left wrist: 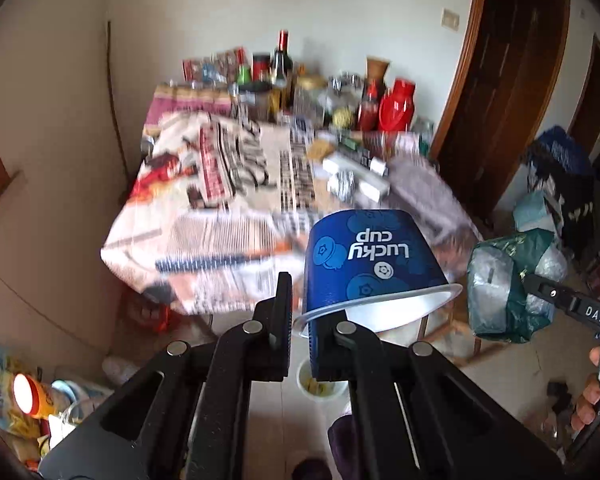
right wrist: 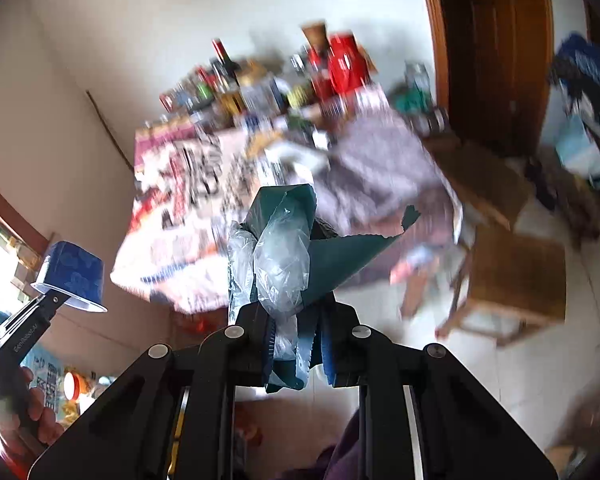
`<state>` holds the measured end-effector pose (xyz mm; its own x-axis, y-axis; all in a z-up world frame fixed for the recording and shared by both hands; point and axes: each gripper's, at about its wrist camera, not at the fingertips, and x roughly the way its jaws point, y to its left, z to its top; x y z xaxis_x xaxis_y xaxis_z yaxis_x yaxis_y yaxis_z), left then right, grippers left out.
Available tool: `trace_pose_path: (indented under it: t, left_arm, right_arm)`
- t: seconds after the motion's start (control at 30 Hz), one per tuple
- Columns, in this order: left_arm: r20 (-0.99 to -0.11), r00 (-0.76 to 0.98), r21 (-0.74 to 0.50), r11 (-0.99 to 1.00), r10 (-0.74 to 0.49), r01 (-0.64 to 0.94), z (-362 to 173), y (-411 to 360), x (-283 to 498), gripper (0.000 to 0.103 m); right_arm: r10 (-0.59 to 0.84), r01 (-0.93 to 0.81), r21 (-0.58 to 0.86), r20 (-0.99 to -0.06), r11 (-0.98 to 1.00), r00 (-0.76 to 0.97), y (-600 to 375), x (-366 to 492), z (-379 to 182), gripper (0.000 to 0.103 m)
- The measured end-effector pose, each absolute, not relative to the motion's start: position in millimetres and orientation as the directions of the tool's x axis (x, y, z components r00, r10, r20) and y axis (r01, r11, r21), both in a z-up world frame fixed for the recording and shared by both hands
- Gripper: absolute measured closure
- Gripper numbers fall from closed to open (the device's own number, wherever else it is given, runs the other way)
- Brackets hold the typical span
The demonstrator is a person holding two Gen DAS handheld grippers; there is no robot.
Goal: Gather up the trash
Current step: 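Carry the teal bag and blue cup down over the white bucket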
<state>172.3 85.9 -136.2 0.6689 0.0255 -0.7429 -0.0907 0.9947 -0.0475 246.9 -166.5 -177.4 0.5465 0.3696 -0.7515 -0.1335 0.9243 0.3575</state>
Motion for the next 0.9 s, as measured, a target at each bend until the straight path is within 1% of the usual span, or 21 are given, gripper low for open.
trace_pose_path:
  t: [0.17,0.27,0.37,0.5,0.67,0.7,0.9]
  left_arm:
    - [-0.801,0.599,-0.059,0.994,0.007,-0.09,-178,73,169,0.097]
    - [-0.831,0.556,-0.042,0.995,0.019,-0.096,-214,61,175,0.097]
    - [-0.867,0.497,-0.011,0.995,0.039,-0.097,-260,49,185,0.097]
    - [-0.912,0.409,-0.019,0.994,0.027,-0.109,-334,41,198,0.097]
    - [-0.946,0.322,-0.014,0.989,0.034,-0.146,-432,40,214,0.097]
    - [-0.953,0.301,-0.007,0.988,0.041,-0.155,-458,41,217,0.097]
    - [-0.969,0.236,0.037,0.986,0.075,-0.163,-571,46,230,0.097]
  right_arm:
    - [0.355,-0.134,0.331,-0.817,0.934,0.455,-167,239,-222,0.086]
    - [0.347,-0.156,0.311,-0.843,0.938,0.41,-168,244,-252,0.086]
    - [0.346,-0.179,0.3,-0.865,0.937,0.364,-167,252,-285,0.086]
    - [0.321,-0.216,0.262,-0.896,0.94,0.307,-164,271,-343,0.086]
    - [0.298,-0.249,0.238,-0.923,0.939,0.244,-157,291,-420,0.086]
    - [0.289,-0.255,0.229,-0.929,0.94,0.23,-154,295,-439,0.086]
    - [0.275,-0.255,0.231,-0.949,0.939,0.156,-138,316,-552,0.086]
